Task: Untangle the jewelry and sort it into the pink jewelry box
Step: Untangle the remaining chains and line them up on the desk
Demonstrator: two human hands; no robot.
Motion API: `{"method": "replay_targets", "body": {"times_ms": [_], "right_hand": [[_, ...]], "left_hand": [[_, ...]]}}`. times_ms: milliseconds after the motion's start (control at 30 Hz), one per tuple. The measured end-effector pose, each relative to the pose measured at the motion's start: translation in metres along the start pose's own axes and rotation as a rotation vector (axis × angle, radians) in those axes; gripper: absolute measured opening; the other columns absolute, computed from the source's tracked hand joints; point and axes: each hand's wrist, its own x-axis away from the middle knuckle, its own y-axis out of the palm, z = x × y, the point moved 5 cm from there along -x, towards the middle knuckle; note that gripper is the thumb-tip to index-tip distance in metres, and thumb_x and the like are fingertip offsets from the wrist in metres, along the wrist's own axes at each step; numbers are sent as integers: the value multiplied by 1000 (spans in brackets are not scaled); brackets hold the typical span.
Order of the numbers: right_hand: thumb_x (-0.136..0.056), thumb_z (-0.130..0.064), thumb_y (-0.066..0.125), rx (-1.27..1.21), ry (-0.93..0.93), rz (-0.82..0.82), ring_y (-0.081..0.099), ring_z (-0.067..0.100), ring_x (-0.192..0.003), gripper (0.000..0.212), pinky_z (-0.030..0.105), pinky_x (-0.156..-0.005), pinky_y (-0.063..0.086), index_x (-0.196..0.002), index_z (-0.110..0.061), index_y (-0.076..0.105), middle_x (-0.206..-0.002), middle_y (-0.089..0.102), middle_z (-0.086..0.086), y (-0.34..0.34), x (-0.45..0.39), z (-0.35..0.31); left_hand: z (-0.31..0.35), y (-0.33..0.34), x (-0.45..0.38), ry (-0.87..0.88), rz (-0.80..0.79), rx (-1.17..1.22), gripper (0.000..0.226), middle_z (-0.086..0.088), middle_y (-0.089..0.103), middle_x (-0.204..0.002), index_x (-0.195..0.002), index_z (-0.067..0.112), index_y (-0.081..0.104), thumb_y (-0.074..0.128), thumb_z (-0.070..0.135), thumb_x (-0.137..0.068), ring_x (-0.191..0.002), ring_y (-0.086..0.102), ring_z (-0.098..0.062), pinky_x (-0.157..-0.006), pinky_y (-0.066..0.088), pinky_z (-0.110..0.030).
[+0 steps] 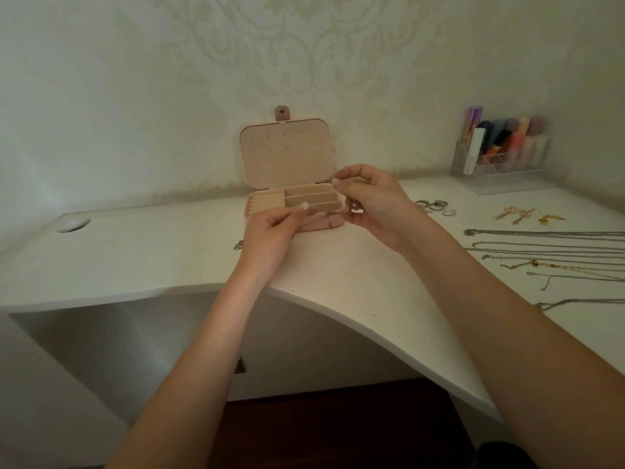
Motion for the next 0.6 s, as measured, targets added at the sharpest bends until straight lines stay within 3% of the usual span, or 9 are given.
{"method": "replay_targets", "body": {"times_ms": [67,133,300,433,500,600], "right_hand": [[-89,-3,60,12,6,12,47,-1,-40,12,20,-53,44,-86,-14,58,-68,51,-3,0,1,0],[-89,-3,60,73,15,32,47,-2,-39,13,20,-52,45,-86,-15,57,-72,51,-2,0,1,2],[-86,-6,63,279,28,89,40,2,-38,15,23,-53,41,-79,-19,59,-61,44,-5,-2,0,5],[-87,-15,65,453,-3,37,41,4,-48,5,23,-55,41,-83,-17,65,-61,44,-7,2,3,4],[-89,-24,64,567,-23,-39,44,8,-55,16,23,-58,40,-91,-10,72,-66,51,-3,5,5,5],[-87,-34,65,703,-28,-190,40,8,-56,24,20,-59,34,-91,-13,77,-63,49,0,12,9,9]], "left_hand": [[0,-3,-1,46,46,-37,31,25,67,-64,-64,17,71,58,18,-92,-64,55,15,-61,36,-4],[-6,-7,-5,15,90,-9,30,25,64,-63,-68,16,69,55,17,-94,-67,56,11,-66,40,-10],[-16,-4,-8,-143,48,319,31,4,53,-48,-74,10,51,40,18,-101,-54,62,-10,-66,56,-25],[-18,-7,-8,-184,45,441,28,4,30,-39,-81,8,54,39,18,-102,-39,42,-9,-56,53,-25],[-18,-7,-7,-196,10,511,27,5,26,-40,-87,8,59,39,18,-102,-37,33,-8,-51,51,-23],[-17,-8,-6,-204,-29,516,25,8,25,-41,-97,11,63,40,21,-101,-37,27,-5,-36,34,-16]]}}
